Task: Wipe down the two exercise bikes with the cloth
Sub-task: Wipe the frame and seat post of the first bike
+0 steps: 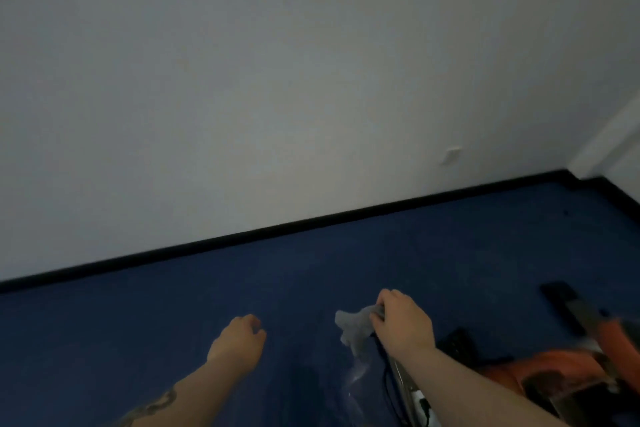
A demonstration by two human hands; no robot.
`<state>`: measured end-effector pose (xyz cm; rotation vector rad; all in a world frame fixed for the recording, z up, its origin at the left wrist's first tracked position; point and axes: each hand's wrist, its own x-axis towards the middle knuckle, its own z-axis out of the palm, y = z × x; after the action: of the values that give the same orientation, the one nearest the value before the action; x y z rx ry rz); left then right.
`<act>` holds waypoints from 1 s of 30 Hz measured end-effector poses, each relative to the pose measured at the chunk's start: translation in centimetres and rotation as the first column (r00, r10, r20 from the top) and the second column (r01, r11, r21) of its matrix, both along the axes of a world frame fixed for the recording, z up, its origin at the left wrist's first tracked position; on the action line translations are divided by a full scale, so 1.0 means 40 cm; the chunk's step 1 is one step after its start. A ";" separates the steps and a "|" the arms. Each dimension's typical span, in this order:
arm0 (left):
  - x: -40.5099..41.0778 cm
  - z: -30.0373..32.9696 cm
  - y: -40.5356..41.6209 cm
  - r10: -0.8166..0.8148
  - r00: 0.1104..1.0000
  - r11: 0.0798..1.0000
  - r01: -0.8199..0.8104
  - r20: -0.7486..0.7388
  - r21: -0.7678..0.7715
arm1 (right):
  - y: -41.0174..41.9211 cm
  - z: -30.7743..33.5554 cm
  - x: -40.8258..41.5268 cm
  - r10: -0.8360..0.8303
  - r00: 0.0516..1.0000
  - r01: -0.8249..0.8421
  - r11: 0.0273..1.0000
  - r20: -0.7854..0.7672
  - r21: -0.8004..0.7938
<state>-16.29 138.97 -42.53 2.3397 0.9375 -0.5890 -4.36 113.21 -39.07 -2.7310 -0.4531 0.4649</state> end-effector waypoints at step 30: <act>1.392 -0.015 -0.378 -0.861 0.507 0.505 0.862 0.042 -0.050 | -0.328 -0.026 0.804 -0.874 0.482 0.875 0.483 -0.056 -0.013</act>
<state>39.39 123.86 -43.12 2.6304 -0.3954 -0.9486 27.79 100.08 -40.11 -2.4662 0.9682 0.2215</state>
